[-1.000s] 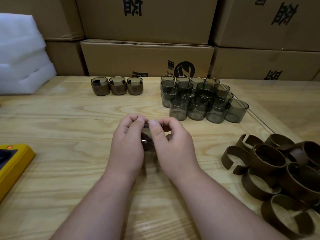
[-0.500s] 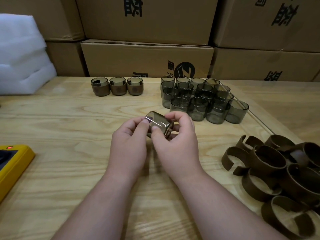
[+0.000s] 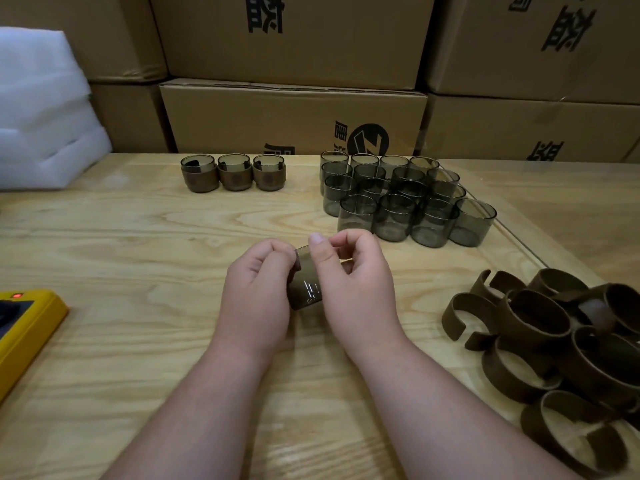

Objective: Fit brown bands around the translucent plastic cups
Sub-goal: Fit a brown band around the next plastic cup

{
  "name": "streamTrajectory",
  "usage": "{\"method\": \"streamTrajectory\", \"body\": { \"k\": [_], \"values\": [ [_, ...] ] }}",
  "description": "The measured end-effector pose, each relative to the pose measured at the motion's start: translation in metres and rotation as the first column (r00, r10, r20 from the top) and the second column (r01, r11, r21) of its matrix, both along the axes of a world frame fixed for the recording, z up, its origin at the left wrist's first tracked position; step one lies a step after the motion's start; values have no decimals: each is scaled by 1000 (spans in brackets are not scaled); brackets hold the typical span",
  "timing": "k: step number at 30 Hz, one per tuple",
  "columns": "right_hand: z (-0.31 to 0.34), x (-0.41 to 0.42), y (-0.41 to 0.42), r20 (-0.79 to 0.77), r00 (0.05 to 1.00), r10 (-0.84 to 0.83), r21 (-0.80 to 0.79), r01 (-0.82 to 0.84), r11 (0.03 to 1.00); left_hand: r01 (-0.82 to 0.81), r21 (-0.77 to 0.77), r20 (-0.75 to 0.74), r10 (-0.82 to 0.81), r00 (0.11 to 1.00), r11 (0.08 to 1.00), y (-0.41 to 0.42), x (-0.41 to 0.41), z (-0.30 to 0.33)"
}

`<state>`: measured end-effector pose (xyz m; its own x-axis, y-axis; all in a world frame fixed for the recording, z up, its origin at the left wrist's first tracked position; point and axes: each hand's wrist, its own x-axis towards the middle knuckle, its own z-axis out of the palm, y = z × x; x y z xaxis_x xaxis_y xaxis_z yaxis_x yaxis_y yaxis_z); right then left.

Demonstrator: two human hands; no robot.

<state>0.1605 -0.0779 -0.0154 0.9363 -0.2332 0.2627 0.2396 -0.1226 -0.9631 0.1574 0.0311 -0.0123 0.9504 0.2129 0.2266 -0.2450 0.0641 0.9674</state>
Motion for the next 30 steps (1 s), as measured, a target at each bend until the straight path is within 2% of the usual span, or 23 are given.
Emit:
{"method": "streamTrajectory", "body": {
  "k": [11, 17, 21, 25, 30],
  "values": [
    [5, 0, -2, -80, 992, 100, 117, -91, 989, 16, -93, 89, -8, 996, 996, 0, -4, -1],
    [7, -1, -4, -96, 966, 242, 220, -216, 951, 77, -250, 64, -63, 996, 965, 1, -5, 1],
    [6, -2, -2, -37, 951, 308, 271, -287, 919, 40, -262, 37, -31, 999, 964, 3, -2, 1],
    [6, -2, -3, -29, 964, 264, 252, -249, 935, -71, -191, -36, 66, 997, 979, 3, 1, 0],
    [3, 0, -3, -12, 989, 145, 194, -140, 971, 10, -130, -80, -21, 997, 991, 2, 6, -4]
  ]
}}
